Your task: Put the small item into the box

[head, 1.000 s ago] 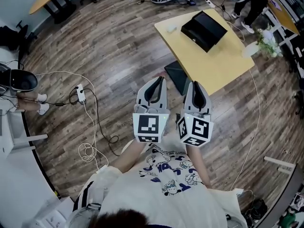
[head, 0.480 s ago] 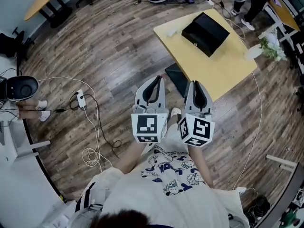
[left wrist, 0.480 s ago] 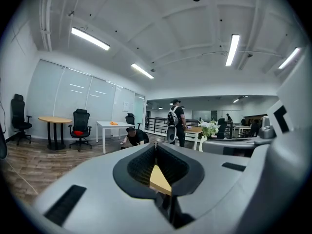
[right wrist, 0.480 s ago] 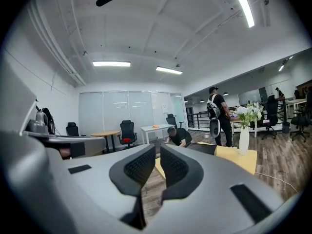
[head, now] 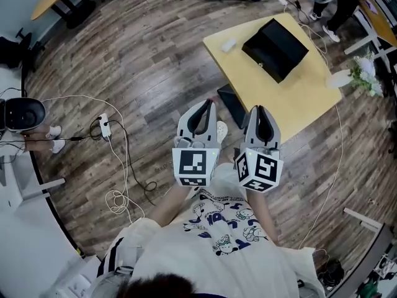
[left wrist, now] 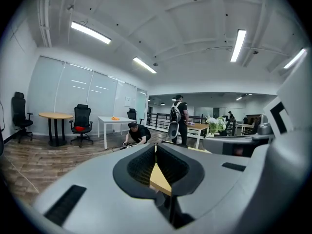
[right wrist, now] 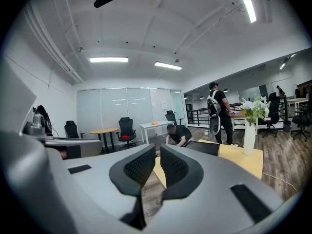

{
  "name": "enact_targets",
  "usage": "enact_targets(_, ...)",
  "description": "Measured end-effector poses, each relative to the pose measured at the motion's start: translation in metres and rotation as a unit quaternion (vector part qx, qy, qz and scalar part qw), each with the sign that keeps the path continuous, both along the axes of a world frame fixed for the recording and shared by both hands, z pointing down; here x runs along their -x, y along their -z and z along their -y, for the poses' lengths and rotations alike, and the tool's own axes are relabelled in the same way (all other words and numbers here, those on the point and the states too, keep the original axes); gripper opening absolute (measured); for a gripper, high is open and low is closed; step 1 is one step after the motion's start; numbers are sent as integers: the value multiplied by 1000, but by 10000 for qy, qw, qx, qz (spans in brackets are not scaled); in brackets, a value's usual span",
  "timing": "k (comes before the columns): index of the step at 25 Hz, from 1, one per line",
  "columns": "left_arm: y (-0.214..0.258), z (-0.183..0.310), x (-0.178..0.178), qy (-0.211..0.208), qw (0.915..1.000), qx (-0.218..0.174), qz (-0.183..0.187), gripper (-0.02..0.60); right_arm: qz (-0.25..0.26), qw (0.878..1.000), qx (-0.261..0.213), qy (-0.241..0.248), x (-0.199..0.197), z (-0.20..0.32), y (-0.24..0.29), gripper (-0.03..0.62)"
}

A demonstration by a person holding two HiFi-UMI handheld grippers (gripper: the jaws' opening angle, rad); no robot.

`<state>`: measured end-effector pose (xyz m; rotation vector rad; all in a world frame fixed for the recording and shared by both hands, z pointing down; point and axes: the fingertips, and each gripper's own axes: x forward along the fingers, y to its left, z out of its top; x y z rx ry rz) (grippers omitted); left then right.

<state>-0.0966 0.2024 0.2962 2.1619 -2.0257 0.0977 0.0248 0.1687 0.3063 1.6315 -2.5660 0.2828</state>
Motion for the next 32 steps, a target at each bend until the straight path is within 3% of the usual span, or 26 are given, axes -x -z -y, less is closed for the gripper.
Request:
enact_targets(13,-10,94,23,162,9997,202,-28,21,23,9999,117,45,15,98,-5,48)
enact_targets(32,-31,226,31,-131,9983,563,0,21,23,9989,458,-128,24,222,-32,48)
